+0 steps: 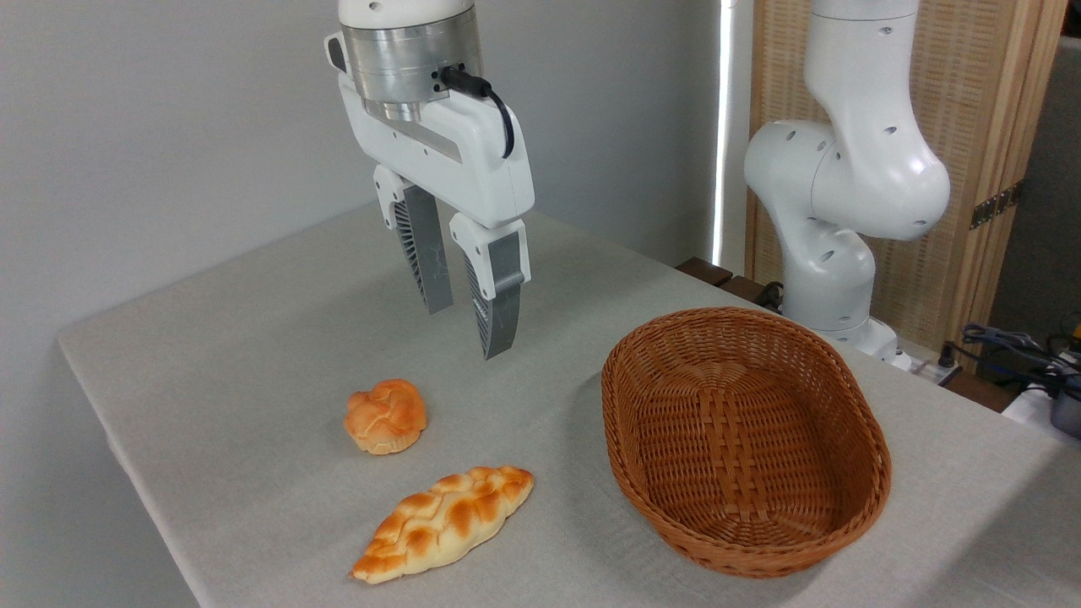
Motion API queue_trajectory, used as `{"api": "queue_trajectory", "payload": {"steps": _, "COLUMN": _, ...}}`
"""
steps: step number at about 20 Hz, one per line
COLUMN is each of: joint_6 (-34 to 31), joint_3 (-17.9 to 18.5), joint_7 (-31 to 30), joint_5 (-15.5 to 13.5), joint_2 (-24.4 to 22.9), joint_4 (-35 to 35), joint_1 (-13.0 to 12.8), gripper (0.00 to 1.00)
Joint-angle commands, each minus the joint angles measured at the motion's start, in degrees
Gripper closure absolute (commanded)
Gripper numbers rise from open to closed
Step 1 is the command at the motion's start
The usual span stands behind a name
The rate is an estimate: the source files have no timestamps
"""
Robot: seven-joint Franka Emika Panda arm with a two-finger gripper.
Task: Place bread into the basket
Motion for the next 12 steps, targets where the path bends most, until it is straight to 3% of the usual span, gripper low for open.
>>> {"api": "queue_trajectory", "payload": {"steps": 1, "joint_6": -1.8, "joint_3": 0.4, "joint_7": 0.5, "joint_5": 0.5, "joint_2": 0.6, "joint_4": 1.3, "joint_1": -0.1, "gripper": 0.0}}
{"api": "queue_trajectory", "payload": {"steps": 12, "joint_6": -0.2, "joint_3": 0.1, "joint_7": 0.3, "joint_5": 0.4, "joint_2": 1.5, "joint_4": 1.3, "joint_1": -0.2, "gripper": 0.0}}
